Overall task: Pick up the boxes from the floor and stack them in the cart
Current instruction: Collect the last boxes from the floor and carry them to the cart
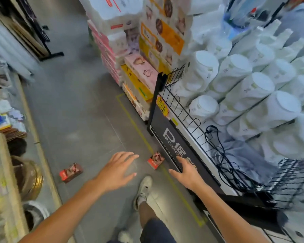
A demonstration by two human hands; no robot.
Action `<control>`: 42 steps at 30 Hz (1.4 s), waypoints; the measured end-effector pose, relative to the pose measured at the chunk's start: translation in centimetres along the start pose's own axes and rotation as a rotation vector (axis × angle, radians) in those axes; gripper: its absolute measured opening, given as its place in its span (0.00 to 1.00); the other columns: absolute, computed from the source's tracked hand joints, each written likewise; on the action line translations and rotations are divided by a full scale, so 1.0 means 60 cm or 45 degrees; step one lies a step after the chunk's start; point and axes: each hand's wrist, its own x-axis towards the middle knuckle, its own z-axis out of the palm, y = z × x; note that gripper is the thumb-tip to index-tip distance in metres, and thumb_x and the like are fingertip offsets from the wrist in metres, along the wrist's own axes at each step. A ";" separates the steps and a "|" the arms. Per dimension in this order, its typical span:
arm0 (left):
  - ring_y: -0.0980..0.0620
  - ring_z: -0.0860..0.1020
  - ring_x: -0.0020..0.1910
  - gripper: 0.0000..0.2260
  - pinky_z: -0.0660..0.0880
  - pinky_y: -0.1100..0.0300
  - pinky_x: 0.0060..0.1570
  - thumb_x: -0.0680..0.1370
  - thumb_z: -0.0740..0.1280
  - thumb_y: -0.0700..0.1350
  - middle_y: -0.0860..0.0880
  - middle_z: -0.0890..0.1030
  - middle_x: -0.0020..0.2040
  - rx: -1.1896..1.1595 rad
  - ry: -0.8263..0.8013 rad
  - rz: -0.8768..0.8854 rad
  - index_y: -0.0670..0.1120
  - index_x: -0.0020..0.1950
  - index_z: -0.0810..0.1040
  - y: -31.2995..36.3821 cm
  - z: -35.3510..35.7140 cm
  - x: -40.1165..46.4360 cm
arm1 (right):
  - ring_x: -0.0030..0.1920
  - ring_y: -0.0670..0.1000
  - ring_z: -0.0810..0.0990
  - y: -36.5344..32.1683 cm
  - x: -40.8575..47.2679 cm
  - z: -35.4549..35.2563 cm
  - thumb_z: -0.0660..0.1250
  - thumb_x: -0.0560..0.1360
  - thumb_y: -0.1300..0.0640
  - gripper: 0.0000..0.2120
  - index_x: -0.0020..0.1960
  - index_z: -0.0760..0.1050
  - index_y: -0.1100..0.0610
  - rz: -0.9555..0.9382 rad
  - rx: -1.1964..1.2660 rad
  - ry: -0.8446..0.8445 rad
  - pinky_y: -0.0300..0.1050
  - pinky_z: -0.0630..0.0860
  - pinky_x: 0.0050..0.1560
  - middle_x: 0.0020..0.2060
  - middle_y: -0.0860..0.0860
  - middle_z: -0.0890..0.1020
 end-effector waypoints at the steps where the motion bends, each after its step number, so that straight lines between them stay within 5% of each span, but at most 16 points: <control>1: 0.49 0.64 0.73 0.32 0.59 0.53 0.74 0.76 0.54 0.65 0.52 0.67 0.74 0.001 -0.009 -0.002 0.53 0.77 0.62 -0.018 0.004 0.024 | 0.76 0.54 0.66 0.001 0.033 0.005 0.68 0.77 0.38 0.39 0.81 0.57 0.51 0.031 0.033 -0.014 0.52 0.66 0.74 0.77 0.52 0.66; 8: 0.48 0.60 0.77 0.32 0.52 0.54 0.76 0.77 0.56 0.64 0.52 0.64 0.77 0.022 -0.045 -0.079 0.54 0.79 0.59 -0.153 0.062 0.191 | 0.75 0.57 0.68 0.014 0.267 0.060 0.69 0.76 0.37 0.40 0.80 0.59 0.52 0.216 0.162 -0.061 0.53 0.66 0.73 0.76 0.55 0.68; 11: 0.44 0.60 0.78 0.32 0.49 0.52 0.75 0.77 0.56 0.64 0.49 0.64 0.78 0.015 -0.094 -0.089 0.53 0.79 0.61 -0.212 0.103 0.260 | 0.74 0.58 0.69 0.035 0.355 0.104 0.60 0.59 0.16 0.61 0.80 0.59 0.52 0.323 0.218 -0.055 0.55 0.67 0.73 0.75 0.55 0.69; 13: 0.41 0.64 0.76 0.32 0.50 0.52 0.74 0.76 0.57 0.63 0.46 0.67 0.76 0.036 -0.145 -0.092 0.51 0.77 0.63 -0.246 0.136 0.297 | 0.73 0.59 0.71 0.062 0.408 0.143 0.54 0.50 0.11 0.68 0.80 0.59 0.50 0.423 0.232 -0.058 0.57 0.68 0.72 0.74 0.55 0.71; 18: 0.43 0.62 0.77 0.34 0.48 0.49 0.74 0.75 0.57 0.62 0.46 0.65 0.78 0.058 -0.251 -0.037 0.48 0.79 0.62 -0.352 0.265 0.378 | 0.62 0.53 0.78 0.104 0.524 0.239 0.64 0.55 0.16 0.62 0.73 0.70 0.60 0.635 0.357 -0.063 0.45 0.73 0.61 0.63 0.53 0.78; 21: 0.44 0.63 0.77 0.36 0.49 0.50 0.74 0.73 0.59 0.62 0.48 0.66 0.77 0.034 -0.296 -0.016 0.49 0.79 0.62 -0.408 0.351 0.414 | 0.74 0.59 0.69 0.141 0.601 0.308 0.72 0.72 0.36 0.47 0.79 0.60 0.62 0.802 0.371 -0.079 0.47 0.66 0.70 0.75 0.60 0.69; 25: 0.48 0.57 0.78 0.34 0.43 0.56 0.75 0.75 0.57 0.61 0.51 0.60 0.80 -0.067 -0.254 -0.002 0.50 0.79 0.60 -0.462 0.454 0.456 | 0.75 0.60 0.67 0.199 0.708 0.398 0.74 0.71 0.37 0.51 0.82 0.53 0.60 0.916 0.457 -0.072 0.49 0.64 0.72 0.77 0.60 0.67; 32: 0.47 0.63 0.77 0.33 0.53 0.50 0.77 0.75 0.55 0.60 0.50 0.65 0.78 -0.063 -0.308 0.033 0.47 0.78 0.63 -0.536 0.612 0.514 | 0.77 0.61 0.64 0.294 0.881 0.537 0.74 0.72 0.37 0.54 0.81 0.49 0.65 1.124 0.519 0.009 0.50 0.63 0.72 0.78 0.62 0.62; 34: 0.44 0.68 0.74 0.33 0.62 0.45 0.74 0.73 0.56 0.59 0.48 0.70 0.75 -0.042 -0.317 0.070 0.46 0.76 0.68 -0.555 0.649 0.531 | 0.77 0.60 0.64 0.318 0.932 0.579 0.77 0.66 0.34 0.61 0.81 0.49 0.64 1.120 0.611 0.019 0.51 0.62 0.74 0.78 0.61 0.63; 37: 0.42 0.68 0.74 0.33 0.63 0.42 0.73 0.73 0.55 0.59 0.46 0.70 0.75 -0.112 -0.315 0.049 0.45 0.75 0.68 -0.582 0.704 0.556 | 0.76 0.59 0.65 0.363 1.001 0.650 0.78 0.49 0.24 0.74 0.81 0.53 0.60 1.153 0.633 0.107 0.56 0.63 0.76 0.78 0.59 0.63; 42: 0.42 0.63 0.75 0.34 0.58 0.48 0.76 0.74 0.56 0.60 0.44 0.64 0.77 -0.131 -0.296 -0.007 0.46 0.77 0.63 -0.629 0.792 0.564 | 0.80 0.63 0.56 0.397 1.073 0.702 0.77 0.59 0.27 0.73 0.81 0.37 0.63 1.258 0.513 0.302 0.61 0.56 0.78 0.81 0.63 0.50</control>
